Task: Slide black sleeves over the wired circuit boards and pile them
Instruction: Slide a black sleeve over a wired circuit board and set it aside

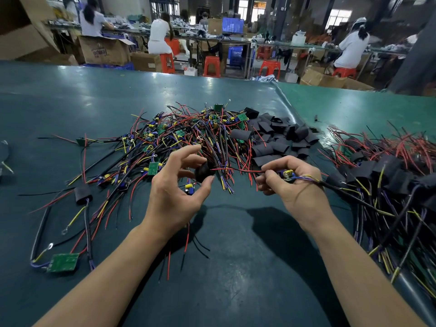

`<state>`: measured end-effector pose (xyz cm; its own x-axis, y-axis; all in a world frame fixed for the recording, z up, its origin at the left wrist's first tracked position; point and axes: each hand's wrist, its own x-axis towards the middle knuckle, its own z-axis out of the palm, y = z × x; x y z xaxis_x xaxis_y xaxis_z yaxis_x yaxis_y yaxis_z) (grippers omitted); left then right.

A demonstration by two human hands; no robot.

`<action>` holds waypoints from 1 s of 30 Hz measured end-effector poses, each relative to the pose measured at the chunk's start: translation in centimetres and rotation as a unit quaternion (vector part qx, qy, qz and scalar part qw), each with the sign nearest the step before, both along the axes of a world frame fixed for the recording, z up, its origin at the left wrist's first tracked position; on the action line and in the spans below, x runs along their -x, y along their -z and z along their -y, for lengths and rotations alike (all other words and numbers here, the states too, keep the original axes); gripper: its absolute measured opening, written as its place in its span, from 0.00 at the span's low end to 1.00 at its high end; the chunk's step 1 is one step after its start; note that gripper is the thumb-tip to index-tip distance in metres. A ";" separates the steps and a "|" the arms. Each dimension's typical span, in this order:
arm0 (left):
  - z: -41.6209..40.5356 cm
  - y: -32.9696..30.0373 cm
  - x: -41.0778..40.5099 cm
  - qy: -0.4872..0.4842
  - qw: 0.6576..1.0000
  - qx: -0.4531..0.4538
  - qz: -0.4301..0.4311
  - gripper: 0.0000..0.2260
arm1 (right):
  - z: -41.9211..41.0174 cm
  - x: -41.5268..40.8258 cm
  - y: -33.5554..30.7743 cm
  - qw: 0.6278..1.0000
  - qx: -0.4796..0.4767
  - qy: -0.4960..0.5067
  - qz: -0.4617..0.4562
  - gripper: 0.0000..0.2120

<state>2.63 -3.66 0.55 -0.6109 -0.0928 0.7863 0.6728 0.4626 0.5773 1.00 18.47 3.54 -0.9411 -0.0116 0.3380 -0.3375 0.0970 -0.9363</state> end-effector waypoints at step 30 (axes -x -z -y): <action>-1.3 -0.8 -1.5 0.055 0.990 0.131 -0.021 0.17 | 2.0 -1.2 -1.1 0.964 0.158 -0.150 0.155 0.10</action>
